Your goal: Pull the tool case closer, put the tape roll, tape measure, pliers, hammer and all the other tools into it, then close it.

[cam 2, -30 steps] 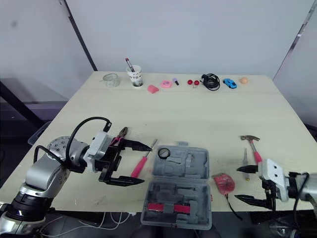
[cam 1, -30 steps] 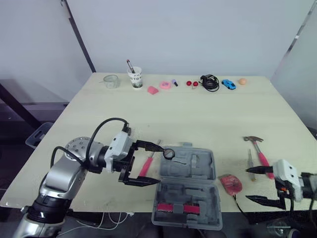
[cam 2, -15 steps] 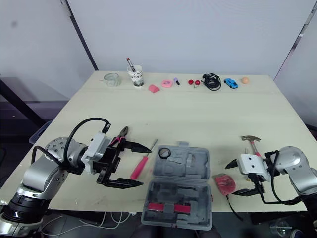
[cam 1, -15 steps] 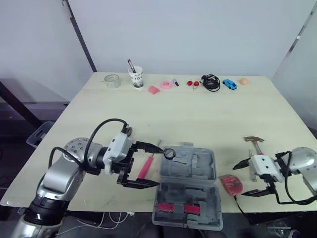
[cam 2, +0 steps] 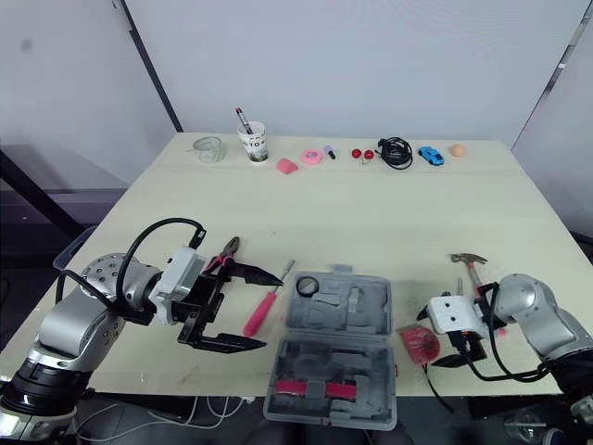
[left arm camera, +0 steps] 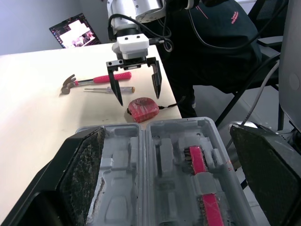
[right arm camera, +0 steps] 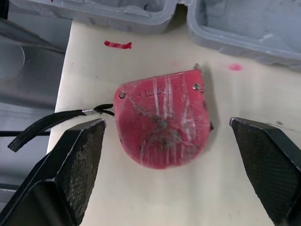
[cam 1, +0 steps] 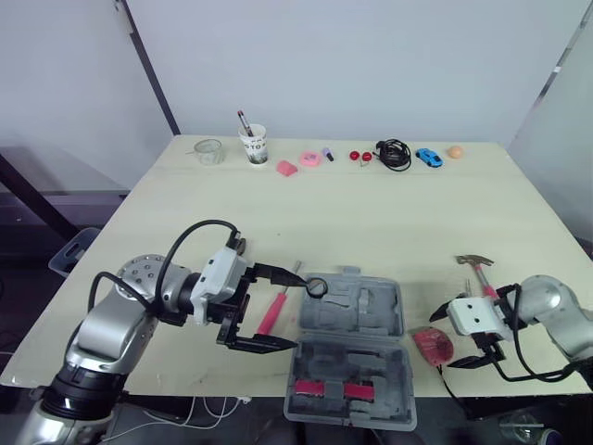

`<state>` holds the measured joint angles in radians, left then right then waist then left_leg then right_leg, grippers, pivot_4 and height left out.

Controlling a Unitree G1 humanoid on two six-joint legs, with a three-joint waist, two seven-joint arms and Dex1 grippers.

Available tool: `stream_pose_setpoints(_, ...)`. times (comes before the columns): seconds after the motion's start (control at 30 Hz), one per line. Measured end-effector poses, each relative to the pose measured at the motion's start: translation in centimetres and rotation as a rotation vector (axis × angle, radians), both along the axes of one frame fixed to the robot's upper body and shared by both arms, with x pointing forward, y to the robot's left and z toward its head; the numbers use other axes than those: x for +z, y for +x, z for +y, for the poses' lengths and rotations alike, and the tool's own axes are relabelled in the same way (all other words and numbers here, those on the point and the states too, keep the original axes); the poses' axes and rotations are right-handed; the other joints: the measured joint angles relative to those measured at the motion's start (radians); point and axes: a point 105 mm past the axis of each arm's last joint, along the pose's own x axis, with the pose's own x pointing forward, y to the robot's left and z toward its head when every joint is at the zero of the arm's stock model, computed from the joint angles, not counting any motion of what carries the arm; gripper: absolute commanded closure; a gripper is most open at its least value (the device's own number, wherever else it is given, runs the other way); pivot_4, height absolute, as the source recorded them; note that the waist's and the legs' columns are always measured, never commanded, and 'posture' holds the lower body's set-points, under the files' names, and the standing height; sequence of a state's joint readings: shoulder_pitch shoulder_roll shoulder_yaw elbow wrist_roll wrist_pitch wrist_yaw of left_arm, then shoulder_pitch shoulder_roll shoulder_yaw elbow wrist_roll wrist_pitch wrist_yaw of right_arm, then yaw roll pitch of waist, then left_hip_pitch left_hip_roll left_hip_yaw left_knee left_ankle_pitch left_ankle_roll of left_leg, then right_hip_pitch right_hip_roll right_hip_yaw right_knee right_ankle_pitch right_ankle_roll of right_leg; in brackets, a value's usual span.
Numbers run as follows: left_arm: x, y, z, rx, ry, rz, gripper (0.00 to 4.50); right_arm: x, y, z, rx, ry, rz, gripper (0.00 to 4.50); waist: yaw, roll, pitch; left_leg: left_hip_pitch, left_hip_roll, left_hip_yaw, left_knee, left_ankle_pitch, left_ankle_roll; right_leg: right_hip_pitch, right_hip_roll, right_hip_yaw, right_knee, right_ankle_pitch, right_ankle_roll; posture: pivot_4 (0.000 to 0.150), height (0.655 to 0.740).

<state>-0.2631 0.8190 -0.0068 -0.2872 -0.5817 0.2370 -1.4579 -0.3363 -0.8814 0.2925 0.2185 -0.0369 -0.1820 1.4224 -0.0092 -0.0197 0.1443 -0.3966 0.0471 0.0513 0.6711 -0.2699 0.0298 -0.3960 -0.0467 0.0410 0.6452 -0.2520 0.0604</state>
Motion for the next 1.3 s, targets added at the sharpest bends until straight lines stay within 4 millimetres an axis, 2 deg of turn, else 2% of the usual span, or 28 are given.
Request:
stream_pose_setpoints(0.23,0.0,0.0,0.0,0.0,0.0,0.0,0.0,-0.5,0.6,0.4,-0.001,-0.019,-0.004,0.04,0.0,0.0,0.0,0.0,0.0,0.0,0.0,0.0,0.0,0.0,0.0,0.0,0.0,0.0,0.0,0.15,0.74)
stream_pose_setpoints(0.37,0.0,0.0,0.0,0.001,0.0,0.0,0.0,-1.7,0.5,0.5,0.004,-0.028,0.012,0.04,0.0,0.0,0.0,0.0,0.0,0.0,0.0,0.0,0.0,0.0,0.0,0.0,0.0,0.0,0.0,0.15,0.74)
stream_pose_setpoints(0.6,-0.1,0.0,0.0,0.001,0.0,0.001,0.0,-1.9,0.8,0.3,0.026,-0.04,-0.007,0.04,-0.001,0.0,0.0,0.0,0.0,0.0,0.0,0.0,0.0,0.0,0.0,0.0,0.0,0.0,0.0,0.15,0.74)
stream_pose_setpoints(0.7,-0.1,0.0,0.0,0.002,0.0,0.005,0.0,-1.9,0.9,0.5,0.029,-0.029,-0.009,0.69,-0.003,0.0,0.0,0.001,0.0,0.0,0.0,0.0,0.0,0.0,0.0,0.0,0.0,0.0,0.0,0.15,0.74)
stream_pose_setpoints(0.73,-0.1,0.0,0.0,0.002,0.0,0.005,0.0,-2.0,0.9,0.5,0.031,-0.029,-0.01,1.25,-0.004,0.0,0.0,0.001,0.0,0.0,0.0,0.0,0.0,0.0,0.0,0.0,0.0,0.0,0.0,0.15,0.74)
stream_pose_setpoints(0.77,-0.1,-0.1,0.0,0.001,0.0,0.006,0.0,-2.0,0.9,0.5,0.032,-0.028,-0.01,1.45,-0.004,0.0,0.0,0.001,0.0,0.0,0.0,0.0,0.0,0.0,0.0,0.0,0.001,0.0,0.0,0.15,0.74)
stream_pose_setpoints(1.17,-0.3,-0.6,0.3,-0.04,0.013,0.023,0.0,-2.0,0.9,0.4,0.033,-0.025,-0.014,1.49,-0.003,-0.001,0.0,0.001,0.0,0.0,0.0,0.0,0.0,0.0,0.0,0.0,0.001,0.0,0.0,0.15,0.74)
stream_pose_setpoints(1.3,-0.3,-0.7,0.3,-0.041,0.013,0.022,0.0,-2.0,0.8,0.2,-0.015,-0.004,-0.007,1.49,-0.002,-0.001,0.0,0.001,0.0,0.0,0.0,0.0,0.0,0.0,0.0,0.0,0.001,0.0,0.0,0.15,0.74)
